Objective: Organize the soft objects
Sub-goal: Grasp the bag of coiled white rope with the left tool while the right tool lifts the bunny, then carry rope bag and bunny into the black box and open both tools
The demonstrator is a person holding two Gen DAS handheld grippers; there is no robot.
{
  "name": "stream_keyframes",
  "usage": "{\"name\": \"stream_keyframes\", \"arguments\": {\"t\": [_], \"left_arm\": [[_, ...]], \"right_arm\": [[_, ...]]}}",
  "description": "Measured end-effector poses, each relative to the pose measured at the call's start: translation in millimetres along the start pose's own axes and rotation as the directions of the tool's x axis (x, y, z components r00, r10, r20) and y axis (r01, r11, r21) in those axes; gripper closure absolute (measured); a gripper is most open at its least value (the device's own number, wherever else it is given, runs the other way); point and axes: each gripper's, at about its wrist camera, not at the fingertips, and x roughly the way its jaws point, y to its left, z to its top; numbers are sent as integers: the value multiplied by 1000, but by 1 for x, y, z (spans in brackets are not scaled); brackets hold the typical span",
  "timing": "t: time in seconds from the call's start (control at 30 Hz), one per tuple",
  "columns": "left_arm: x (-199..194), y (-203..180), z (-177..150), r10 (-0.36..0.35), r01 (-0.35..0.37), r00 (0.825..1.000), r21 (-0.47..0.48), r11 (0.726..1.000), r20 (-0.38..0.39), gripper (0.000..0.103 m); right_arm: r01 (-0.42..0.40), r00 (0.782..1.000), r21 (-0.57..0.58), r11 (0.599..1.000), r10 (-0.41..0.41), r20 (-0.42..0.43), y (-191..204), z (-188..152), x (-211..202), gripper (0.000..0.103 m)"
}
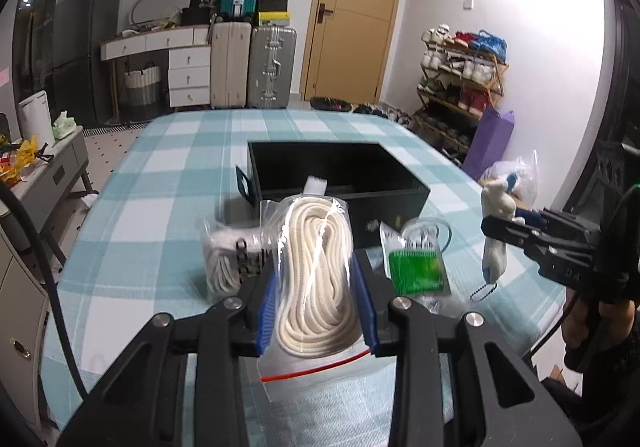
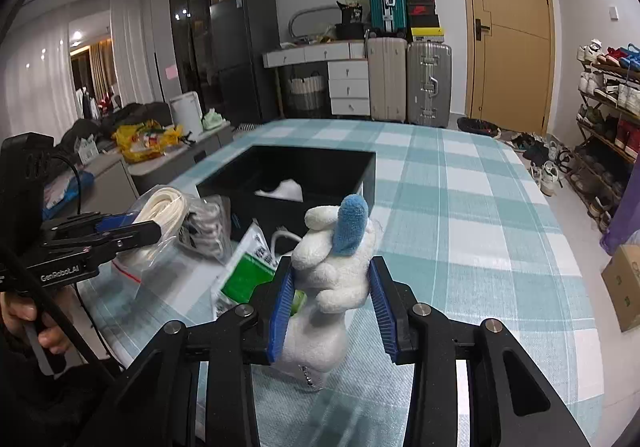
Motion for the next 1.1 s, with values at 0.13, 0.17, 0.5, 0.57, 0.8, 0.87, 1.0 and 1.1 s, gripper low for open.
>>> {"name": "stream_keyframes", "arguments": {"t": [0.13,0.17,0.5,0.57,0.8,0.87,1.0,1.1], "left_arm": [[-5,1,13,3,-3,999,1,1000,37,70],[-6,1,16,4,-4,999,2,1000,46,70],[-8,2,44,-1,-1,994,18,1000,113,70],[-5,1,48,-2,0,994,20,1000,113,70],[9,4,65,-7,6,993,13,1000,116,70],[14,5,69,-10,9,993,9,1000,115,70],[23,8,76,-3,3,993,-3,1000,119,70],[32,12,81,-5,6,994,-13,1000,111,70]], "right_arm": [[-24,999,7,1000,24,33,1,10,-6,65],[-27,999,4,1000,27,43,2,13,-8,65],[-44,992,-14,999,45,115,10,38,-14,65],[-56,991,-13,998,57,123,11,44,-13,65],[-71,988,-12,997,72,139,12,63,-4,65],[-75,987,-13,997,76,138,11,68,1,65],[-81,987,-10,997,81,140,11,77,12,65],[-84,987,-5,996,84,134,9,81,21,65]]}}
